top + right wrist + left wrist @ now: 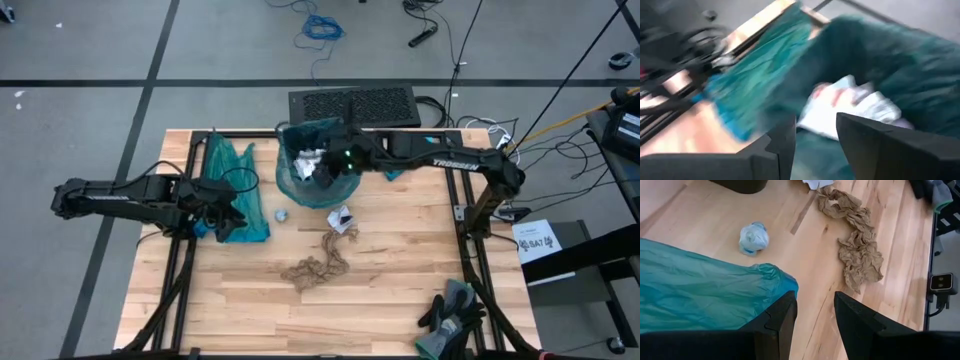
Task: Place trash/remove bag and relplace
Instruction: Put the blue plastic into the blue trash bag inside the black trash bin
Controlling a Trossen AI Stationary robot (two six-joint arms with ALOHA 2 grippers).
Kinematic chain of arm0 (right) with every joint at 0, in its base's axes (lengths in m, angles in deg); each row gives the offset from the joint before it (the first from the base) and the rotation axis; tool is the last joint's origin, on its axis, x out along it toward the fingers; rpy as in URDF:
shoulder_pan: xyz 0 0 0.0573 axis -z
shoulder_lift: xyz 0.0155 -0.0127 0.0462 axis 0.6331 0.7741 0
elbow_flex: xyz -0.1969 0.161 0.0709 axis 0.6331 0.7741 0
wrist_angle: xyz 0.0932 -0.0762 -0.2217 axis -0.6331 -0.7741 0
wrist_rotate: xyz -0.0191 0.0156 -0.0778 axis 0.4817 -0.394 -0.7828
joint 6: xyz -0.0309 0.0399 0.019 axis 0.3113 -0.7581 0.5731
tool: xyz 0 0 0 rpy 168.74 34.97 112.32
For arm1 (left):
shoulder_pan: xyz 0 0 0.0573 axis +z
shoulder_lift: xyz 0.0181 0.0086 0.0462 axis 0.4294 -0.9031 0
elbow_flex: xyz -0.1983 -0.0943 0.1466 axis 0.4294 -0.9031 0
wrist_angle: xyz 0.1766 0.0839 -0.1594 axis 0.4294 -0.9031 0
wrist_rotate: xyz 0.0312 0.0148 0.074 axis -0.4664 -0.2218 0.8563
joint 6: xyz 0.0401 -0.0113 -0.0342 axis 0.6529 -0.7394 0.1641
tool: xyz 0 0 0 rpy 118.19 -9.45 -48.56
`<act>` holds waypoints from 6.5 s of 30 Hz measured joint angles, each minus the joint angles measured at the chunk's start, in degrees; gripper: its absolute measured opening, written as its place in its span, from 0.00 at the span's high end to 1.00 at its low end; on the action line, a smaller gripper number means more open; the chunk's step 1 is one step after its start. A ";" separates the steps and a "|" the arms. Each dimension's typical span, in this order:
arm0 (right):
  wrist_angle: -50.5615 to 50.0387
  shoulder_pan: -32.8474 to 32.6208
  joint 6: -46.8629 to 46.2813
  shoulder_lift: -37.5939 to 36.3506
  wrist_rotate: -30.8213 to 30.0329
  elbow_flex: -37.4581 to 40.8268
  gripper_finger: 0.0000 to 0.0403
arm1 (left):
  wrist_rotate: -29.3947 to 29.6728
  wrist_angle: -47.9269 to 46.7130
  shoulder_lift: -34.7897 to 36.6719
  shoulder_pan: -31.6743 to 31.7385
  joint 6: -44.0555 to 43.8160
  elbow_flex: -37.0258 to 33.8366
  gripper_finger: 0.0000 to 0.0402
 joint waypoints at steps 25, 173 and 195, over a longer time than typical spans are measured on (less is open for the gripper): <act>-19.49 -26.61 -23.87 -0.70 -17.63 0.00 0.68 | 2.53 16.25 -16.19 1.61 -1.34 0.00 0.66; 21.72 -41.62 -61.22 -17.21 -16.31 55.43 0.68 | 10.32 21.59 -26.62 -1.91 4.23 22.54 0.90; 28.48 -41.34 -58.21 -17.18 -16.61 55.43 0.68 | 0.56 25.31 -46.03 18.19 15.31 41.47 0.53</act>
